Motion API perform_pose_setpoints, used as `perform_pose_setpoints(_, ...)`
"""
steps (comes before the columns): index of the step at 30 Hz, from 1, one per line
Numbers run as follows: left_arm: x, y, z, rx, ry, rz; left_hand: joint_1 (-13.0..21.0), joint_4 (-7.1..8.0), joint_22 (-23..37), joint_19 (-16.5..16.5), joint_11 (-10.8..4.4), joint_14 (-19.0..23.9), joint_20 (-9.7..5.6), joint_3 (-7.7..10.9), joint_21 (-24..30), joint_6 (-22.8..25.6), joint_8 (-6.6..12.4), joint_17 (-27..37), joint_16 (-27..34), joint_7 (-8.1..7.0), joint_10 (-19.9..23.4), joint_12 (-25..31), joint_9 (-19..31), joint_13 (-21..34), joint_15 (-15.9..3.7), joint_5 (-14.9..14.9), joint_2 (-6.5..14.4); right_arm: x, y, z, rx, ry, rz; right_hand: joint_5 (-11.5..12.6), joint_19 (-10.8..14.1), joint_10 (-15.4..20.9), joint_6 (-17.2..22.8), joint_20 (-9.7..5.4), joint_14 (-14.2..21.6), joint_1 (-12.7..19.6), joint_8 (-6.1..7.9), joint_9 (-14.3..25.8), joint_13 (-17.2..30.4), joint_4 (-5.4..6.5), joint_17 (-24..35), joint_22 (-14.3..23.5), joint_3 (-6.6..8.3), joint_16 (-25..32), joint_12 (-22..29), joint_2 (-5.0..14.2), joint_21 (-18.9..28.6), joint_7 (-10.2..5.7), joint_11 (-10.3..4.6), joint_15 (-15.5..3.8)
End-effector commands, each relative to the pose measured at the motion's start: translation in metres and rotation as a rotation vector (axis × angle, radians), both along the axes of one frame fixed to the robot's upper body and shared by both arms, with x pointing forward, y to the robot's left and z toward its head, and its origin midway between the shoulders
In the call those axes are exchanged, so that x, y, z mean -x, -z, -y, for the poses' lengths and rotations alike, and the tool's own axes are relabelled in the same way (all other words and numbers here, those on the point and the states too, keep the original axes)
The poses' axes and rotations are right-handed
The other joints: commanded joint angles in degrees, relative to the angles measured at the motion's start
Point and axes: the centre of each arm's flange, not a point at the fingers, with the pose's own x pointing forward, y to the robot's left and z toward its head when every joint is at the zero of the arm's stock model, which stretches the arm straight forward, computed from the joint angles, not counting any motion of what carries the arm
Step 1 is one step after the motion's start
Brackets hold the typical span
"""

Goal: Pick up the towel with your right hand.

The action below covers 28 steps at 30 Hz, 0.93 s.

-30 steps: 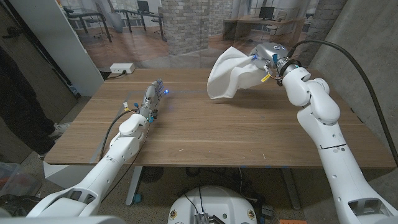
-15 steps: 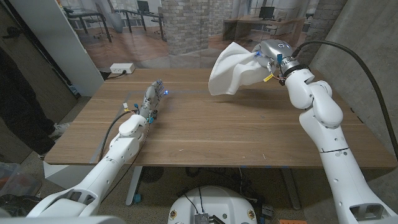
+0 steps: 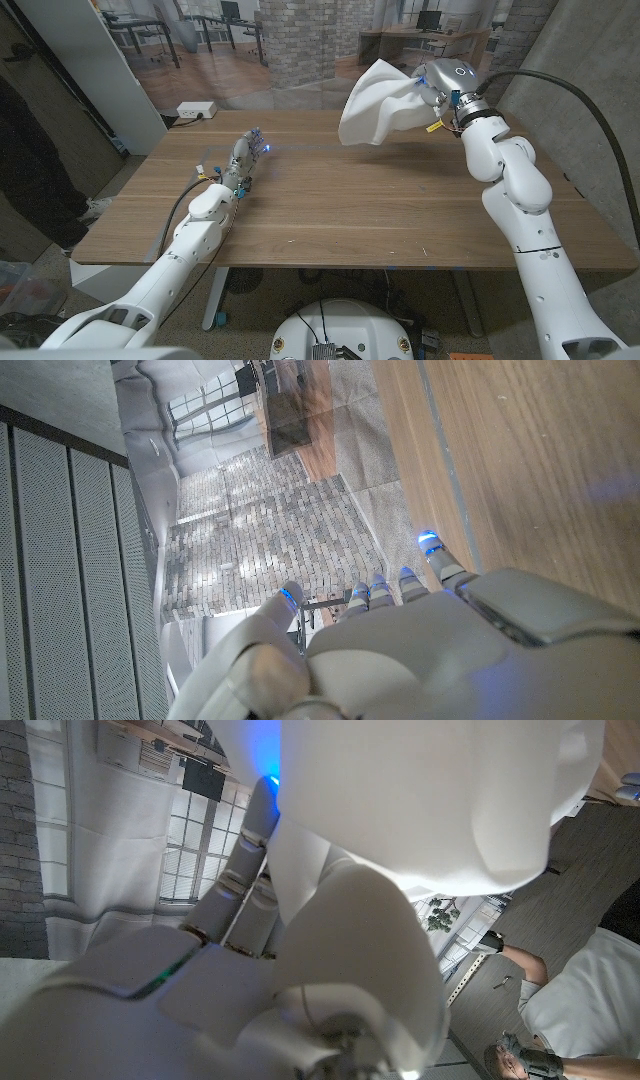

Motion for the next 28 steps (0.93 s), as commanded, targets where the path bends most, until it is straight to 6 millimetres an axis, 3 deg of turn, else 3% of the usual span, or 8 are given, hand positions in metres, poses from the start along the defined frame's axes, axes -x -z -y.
perform_pose_setpoints(1, 0.001, 0.001, -0.008, -0.007, 0.020, 0.002, -0.33, -0.15, 0.29, -0.90, 0.10, -0.37, 0.02, 0.40, -0.18, -0.30, -0.04, 0.04, -0.07, 0.15, -0.33, 0.00, 0.17, 0.19, 0.07, -0.18, 3.93, 0.010, 0.005, -0.004, -0.029, 0.023, 0.085, 0.41, -0.39, 0.43, 0.39, -7.43, 0.58, 0.71, -0.25, 0.21, 0.24, 0.00, 0.17, 0.07, -0.14, -0.23, 0.34, -0.09, 0.54, 0.10, -0.02, -2.30)
perform_pose_setpoints(17, -0.008, 0.001, -0.028, -0.046, 0.080, -0.019, -0.32, -0.14, 0.30, -0.79, 0.10, -0.35, 0.09, 0.46, -0.42, -0.29, -0.04, 0.04, -0.07, 0.21, -0.40, -0.02, 0.17, 0.19, 0.09, -0.21, 3.93, 0.008, 0.016, -0.023, -0.042, 0.092, 0.146, 0.40, -1.02, 0.56, 0.81, -7.44, 0.87, 0.98, -0.69, 0.39, 0.22, -0.05, 0.58, -0.47, -0.27, -0.68, 0.18, -0.12, 1.99, 0.19, -0.18, -2.28)
perform_pose_setpoints(28, -0.011, 0.016, -0.040, -0.056, 0.121, -0.047, -0.34, -0.13, 0.31, -0.75, 0.09, -0.39, 0.06, 0.47, -0.57, -0.34, -0.05, 0.04, -0.08, 0.21, -0.38, -0.01, 0.17, 0.19, 0.06, -0.23, 3.91, 0.024, 0.035, -0.046, -0.057, 0.106, 0.124, 0.35, -1.41, 0.48, 0.94, -7.41, 1.03, 1.12, -1.10, 0.45, 0.16, -0.03, 0.80, -0.92, -0.32, -1.05, -0.03, -0.11, 2.99, 0.26, -0.21, -2.27)
